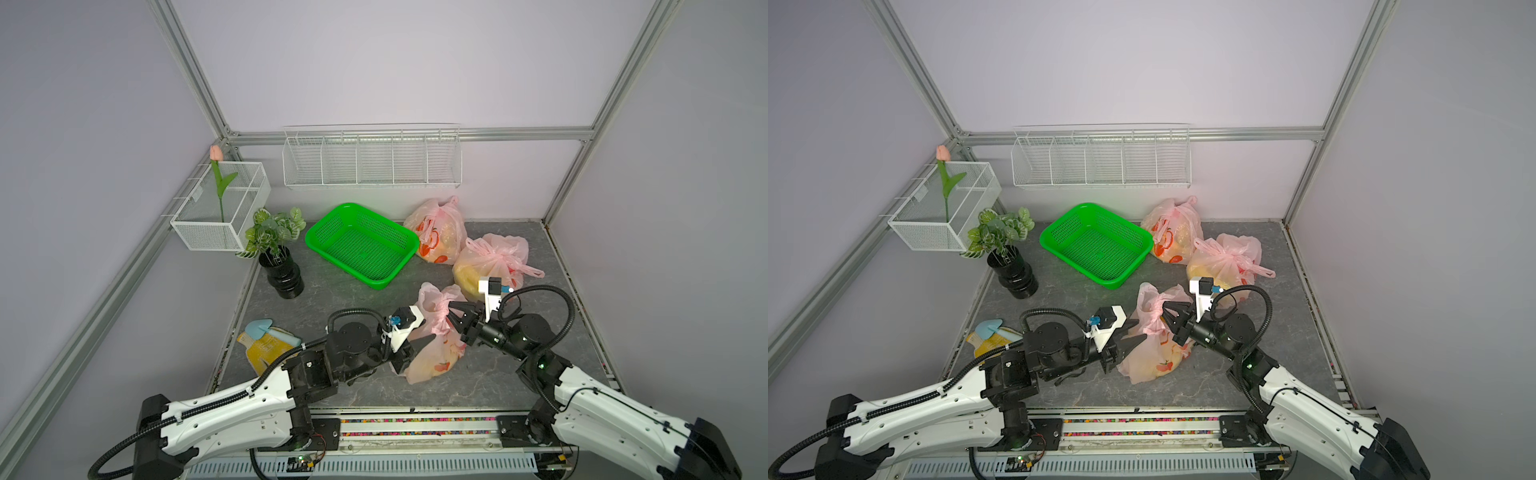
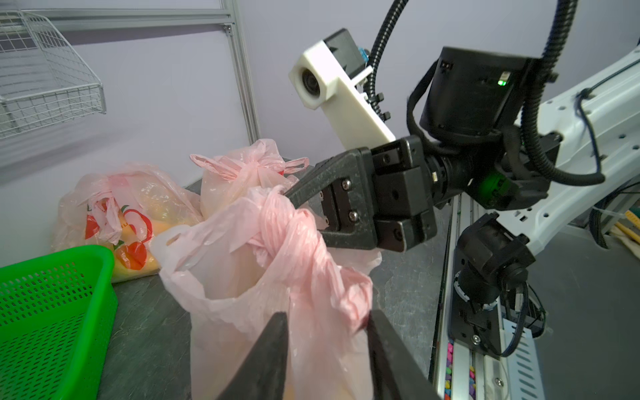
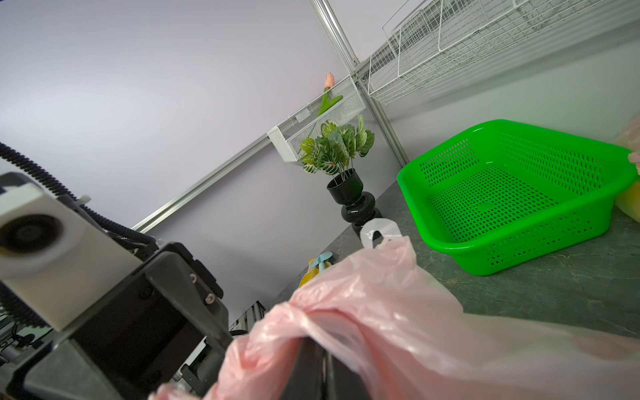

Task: Place the banana into a plastic bag & tie a knot
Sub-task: Cross the plastic bag at the center of the board.

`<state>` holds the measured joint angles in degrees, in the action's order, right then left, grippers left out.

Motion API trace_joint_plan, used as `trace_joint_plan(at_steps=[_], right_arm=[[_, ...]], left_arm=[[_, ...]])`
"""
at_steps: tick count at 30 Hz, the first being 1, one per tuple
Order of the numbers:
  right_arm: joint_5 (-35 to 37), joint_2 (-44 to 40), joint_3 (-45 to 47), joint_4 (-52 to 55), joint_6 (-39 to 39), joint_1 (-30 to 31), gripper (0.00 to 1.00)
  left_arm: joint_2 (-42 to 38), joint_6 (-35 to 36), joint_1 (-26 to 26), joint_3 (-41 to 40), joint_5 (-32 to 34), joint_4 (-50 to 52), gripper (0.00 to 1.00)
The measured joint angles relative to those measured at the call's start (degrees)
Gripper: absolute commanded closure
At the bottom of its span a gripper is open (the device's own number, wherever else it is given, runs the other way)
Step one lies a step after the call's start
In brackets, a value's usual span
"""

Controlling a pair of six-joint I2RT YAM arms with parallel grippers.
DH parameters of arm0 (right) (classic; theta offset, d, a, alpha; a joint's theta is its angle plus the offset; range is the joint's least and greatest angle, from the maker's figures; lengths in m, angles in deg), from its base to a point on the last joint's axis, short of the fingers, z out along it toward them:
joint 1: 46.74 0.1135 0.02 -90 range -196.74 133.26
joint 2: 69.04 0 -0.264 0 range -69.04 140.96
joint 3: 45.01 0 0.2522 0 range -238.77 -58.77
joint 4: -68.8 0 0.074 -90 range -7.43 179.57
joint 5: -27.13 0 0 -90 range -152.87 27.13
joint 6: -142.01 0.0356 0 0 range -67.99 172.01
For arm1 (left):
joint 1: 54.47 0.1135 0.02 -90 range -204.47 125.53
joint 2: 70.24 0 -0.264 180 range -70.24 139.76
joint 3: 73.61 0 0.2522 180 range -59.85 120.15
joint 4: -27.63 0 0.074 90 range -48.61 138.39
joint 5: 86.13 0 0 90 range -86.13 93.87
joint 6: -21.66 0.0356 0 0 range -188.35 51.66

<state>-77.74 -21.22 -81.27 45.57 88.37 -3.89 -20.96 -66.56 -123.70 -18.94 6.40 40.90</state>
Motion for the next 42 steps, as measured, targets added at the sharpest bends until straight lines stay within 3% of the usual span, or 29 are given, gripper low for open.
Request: trace_joint_plan(at_steps=[5, 11, 16, 21, 29, 34, 42], right_arm=[[-0.26, 0.44, -0.07, 0.00, -0.39, 0.00, 0.93], [-0.63, 0.96, -0.11, 0.00, -0.39, 0.00, 0.93], [-1.11, 1.49, -0.11, -0.04, -0.39, 0.00, 0.94], [-1.44, 2.58, -0.11, -0.50, -0.33, 0.00, 0.93], [-5.46, 5.75, -1.42, -3.61, 0.04, -0.02, 0.93], [-8.83, 7.06, -2.36, -4.00, -0.15, -0.09, 0.93], [-10.80, 5.53, -2.36, -0.76, -1.29, -0.79, 0.93]], left_arm=[[-0.11, -0.31, 3.02, 1.01, 0.24, 0.72, 0.80], [2.45, -2.10, 11.13, 2.38, -0.39, 1.36, 0.87], [7.30, -1.99, 11.39, 4.90, -2.40, 2.12, 0.93], [11.34, -1.49, 11.47, 5.62, -10.25, 1.05, 0.98], [14.97, -2.71, 10.73, 4.68, -17.38, -2.21, 0.91], [14.67, -3.19, 9.33, 3.26, -16.90, -3.54, 0.84], [8.92, -4.13, 8.98, -0.81, -10.93, -4.09, 0.76]])
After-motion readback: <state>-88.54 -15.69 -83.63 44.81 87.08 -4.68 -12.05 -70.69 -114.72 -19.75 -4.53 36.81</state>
